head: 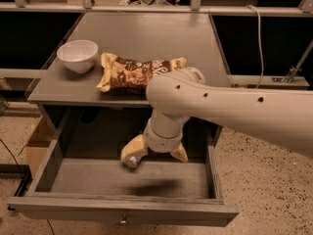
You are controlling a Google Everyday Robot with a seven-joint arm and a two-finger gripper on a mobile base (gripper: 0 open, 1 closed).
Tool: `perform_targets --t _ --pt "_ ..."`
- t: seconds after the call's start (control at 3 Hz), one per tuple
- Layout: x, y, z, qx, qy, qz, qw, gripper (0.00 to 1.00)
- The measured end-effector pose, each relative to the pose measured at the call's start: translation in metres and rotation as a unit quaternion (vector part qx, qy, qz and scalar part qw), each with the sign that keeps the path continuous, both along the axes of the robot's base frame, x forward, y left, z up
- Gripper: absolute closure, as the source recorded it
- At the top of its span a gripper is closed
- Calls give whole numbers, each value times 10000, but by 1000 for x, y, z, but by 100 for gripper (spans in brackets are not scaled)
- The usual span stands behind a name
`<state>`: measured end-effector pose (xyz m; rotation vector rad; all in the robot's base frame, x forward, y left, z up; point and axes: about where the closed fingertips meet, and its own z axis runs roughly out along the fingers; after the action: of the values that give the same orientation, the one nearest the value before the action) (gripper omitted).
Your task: Pick blue plastic bottle from top drawer and place on counter
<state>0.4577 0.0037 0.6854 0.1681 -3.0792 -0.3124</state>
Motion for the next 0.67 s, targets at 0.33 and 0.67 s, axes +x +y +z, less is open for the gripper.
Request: perform_targets --t 0.33,0.67 --pt "15 -1 -2 -2 -345 -465 9983 0" --pt "28 -7 2 27 -696 -1160 9908 0"
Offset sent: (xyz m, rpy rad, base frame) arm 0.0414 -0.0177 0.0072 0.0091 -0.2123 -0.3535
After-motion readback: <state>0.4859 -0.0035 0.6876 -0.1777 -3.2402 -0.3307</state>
